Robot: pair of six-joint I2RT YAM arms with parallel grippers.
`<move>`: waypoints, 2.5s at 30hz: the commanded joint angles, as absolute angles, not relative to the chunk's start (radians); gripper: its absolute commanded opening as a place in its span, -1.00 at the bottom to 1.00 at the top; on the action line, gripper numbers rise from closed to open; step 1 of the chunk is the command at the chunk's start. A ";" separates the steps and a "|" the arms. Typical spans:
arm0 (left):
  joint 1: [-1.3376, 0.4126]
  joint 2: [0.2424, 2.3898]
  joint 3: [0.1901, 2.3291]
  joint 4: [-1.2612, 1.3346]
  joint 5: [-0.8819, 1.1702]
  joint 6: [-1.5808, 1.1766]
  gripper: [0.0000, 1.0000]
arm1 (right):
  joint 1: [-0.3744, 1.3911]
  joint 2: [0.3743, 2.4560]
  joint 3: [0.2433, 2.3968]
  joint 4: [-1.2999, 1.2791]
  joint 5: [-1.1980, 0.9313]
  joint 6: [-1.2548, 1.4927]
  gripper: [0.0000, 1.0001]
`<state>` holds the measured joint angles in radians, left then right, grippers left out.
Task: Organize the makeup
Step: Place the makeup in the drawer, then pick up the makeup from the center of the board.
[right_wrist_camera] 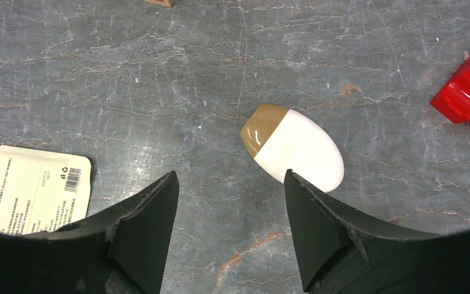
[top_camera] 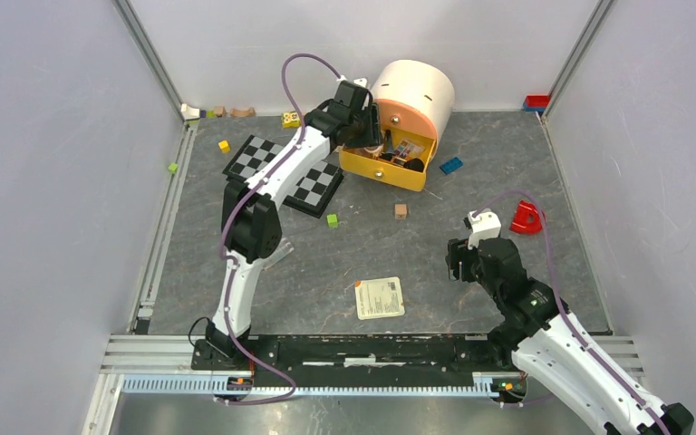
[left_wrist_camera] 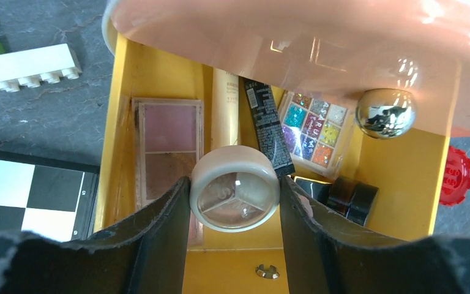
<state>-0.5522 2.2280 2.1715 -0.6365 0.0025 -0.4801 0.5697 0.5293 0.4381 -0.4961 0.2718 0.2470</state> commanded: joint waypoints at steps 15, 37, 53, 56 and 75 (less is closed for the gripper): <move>-0.567 2.301 2.234 -0.661 -0.060 -0.376 -0.29 | 0.574 0.535 0.443 -0.472 0.289 0.251 0.42; -0.588 2.270 2.271 -0.675 -0.055 -0.371 0.32 | 0.573 0.545 0.442 -0.468 0.294 0.251 0.42; -0.593 1.953 2.208 -0.624 -0.027 -0.421 0.44 | 0.574 0.561 0.469 -0.475 0.310 0.264 0.42; -0.593 1.827 2.071 -0.570 -0.023 -0.444 0.45 | 0.573 0.569 0.487 -0.488 0.338 0.260 0.42; -0.672 1.148 0.826 -0.364 0.086 -0.749 0.18 | 0.574 0.852 0.368 -0.209 -0.174 0.517 0.32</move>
